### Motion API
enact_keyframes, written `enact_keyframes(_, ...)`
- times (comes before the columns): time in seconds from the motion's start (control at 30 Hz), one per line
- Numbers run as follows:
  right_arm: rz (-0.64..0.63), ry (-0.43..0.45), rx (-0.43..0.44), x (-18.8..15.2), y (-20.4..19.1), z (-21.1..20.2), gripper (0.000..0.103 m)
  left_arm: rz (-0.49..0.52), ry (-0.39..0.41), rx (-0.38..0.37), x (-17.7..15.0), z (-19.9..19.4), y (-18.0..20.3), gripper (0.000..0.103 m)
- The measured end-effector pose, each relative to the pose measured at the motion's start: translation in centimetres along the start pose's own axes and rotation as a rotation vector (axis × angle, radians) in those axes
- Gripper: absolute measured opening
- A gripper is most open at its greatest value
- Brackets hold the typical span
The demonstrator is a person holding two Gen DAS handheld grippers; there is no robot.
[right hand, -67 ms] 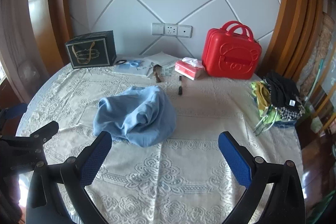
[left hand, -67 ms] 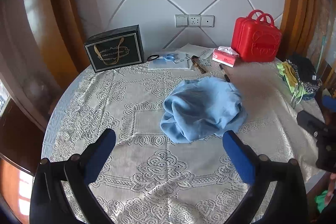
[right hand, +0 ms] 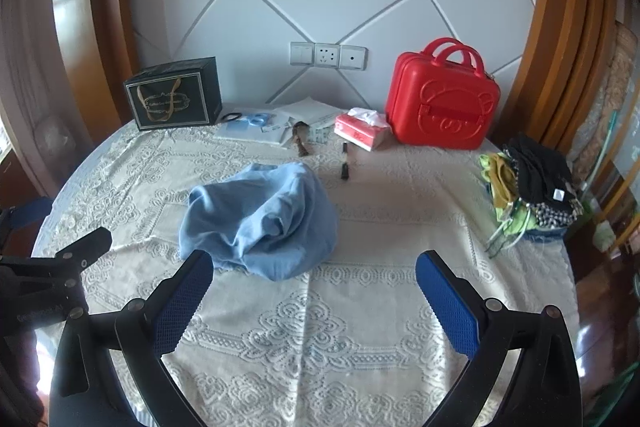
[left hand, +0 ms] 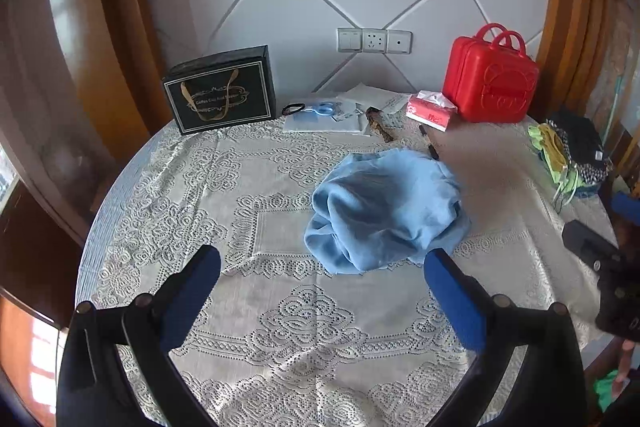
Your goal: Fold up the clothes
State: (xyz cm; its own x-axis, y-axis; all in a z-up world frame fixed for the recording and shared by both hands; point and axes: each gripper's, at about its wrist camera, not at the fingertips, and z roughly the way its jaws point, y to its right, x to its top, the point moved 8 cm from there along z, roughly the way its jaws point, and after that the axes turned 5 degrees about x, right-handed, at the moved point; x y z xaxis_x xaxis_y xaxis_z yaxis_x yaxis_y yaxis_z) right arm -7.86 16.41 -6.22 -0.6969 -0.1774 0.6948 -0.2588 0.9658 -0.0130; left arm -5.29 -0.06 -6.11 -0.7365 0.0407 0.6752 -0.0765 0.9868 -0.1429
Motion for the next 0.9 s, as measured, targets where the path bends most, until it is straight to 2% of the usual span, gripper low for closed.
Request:
enact_keyframes(0.2, -0.031, -0.011, -0.019, 0.3, 0.1, 0.2, 0.103, 0.004, -0.010, 0.019, -0.7, 0.1, 1.4, 0.103)
enact_keyframes(0.23, -0.040, 0.004, -0.027, 0.0, 0.0, 0.0, 0.103, -0.009, -0.023, -0.002, -0.7, 0.1, 1.4, 0.103)
enact_keyframes(0.27, -0.039, 0.005, -0.028, 0.1, -0.1, 0.1, 0.103, -0.026, -0.036, -0.028, -0.4, 0.4, 0.5, 0.103)
enact_keyframes(0.37, -0.023, 0.011, -0.008, 0.1, 0.1, 0.1, 0.103, -0.033, -0.037, -0.029, -0.1, 0.3, -0.3, 0.103)
enact_keyframes(0.9, -0.022, -0.004, -0.021, 0.0, -0.1, 0.6, 0.103, -0.018, -0.031, -0.039, 0.5, -0.5, -0.3, 0.103)
